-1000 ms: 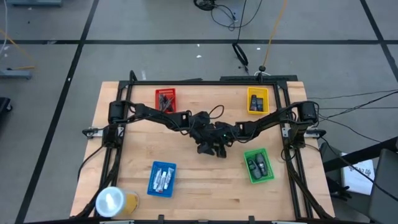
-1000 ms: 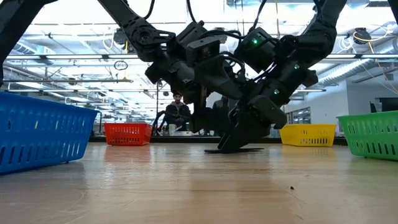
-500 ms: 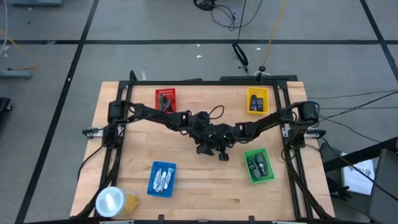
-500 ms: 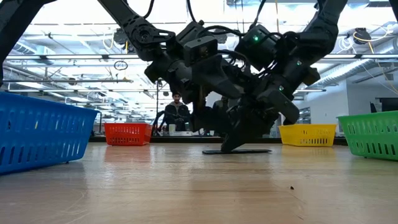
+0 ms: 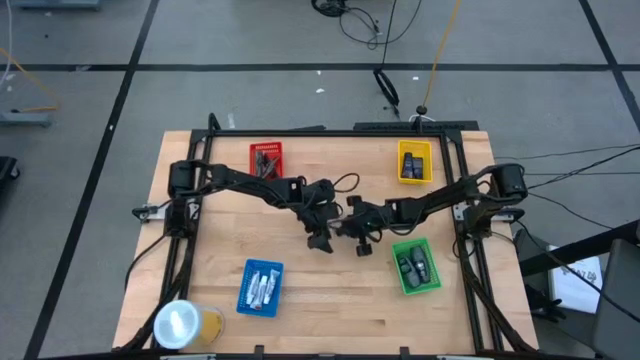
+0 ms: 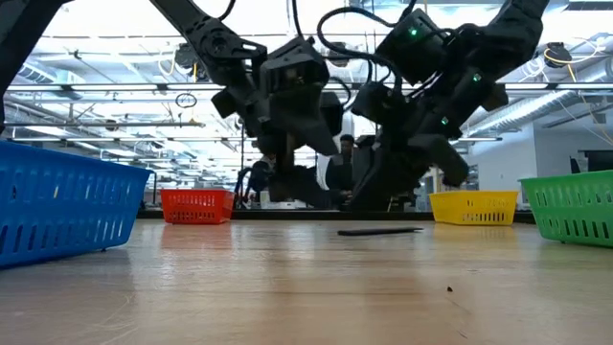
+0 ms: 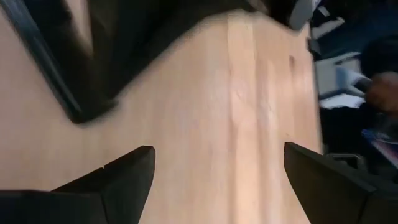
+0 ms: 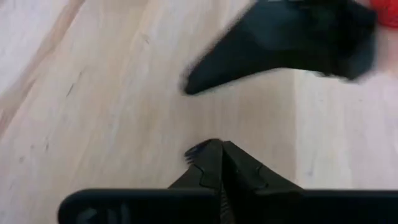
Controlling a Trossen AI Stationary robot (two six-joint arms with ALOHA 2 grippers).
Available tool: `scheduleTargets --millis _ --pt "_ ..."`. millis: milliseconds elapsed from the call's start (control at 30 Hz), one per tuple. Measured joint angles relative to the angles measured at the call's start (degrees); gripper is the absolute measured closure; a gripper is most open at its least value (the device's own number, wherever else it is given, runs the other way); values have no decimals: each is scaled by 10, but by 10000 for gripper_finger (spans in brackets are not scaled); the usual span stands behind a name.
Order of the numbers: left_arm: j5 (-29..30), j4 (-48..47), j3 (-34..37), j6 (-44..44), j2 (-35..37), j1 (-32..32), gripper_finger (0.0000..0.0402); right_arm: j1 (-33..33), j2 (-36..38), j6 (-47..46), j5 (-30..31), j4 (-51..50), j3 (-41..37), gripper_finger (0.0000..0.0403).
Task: Pick & Place Travel size toiletries
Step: Put the black comb into the orange basket
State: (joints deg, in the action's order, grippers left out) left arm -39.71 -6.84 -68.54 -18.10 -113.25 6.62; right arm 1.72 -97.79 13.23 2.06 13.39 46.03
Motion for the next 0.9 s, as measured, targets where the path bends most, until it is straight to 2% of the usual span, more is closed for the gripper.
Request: scheduleTargets --millis 100,167,300,367,467,733,833,900 --pt "19 4 -1 12 2 5 53 12 2 10 3 -3 0 401" --pt "27 2 -1 13 2 10 53 18 4 7 28 0 1 401" --pt "123 22 -1 15 2 12 53 16 3 -4 71 -39 1 399" --pt "146 38 -1 15 2 12 53 13 4 -3 71 -56 1 385" --pt "142 75 -1 12 -3 12 53 12 4 -5 55 -86 1 337" --pt "152 95 -1 -6 -42 13 53 -3 -8 -42 54 -97 0 158" --pt "154 121 -3 -23 -63 13 53 -16 -23 -60 51 -96 0 119" --pt "133 150 -3 -43 -78 14 53 -26 -34 -68 30 -94 0 107"
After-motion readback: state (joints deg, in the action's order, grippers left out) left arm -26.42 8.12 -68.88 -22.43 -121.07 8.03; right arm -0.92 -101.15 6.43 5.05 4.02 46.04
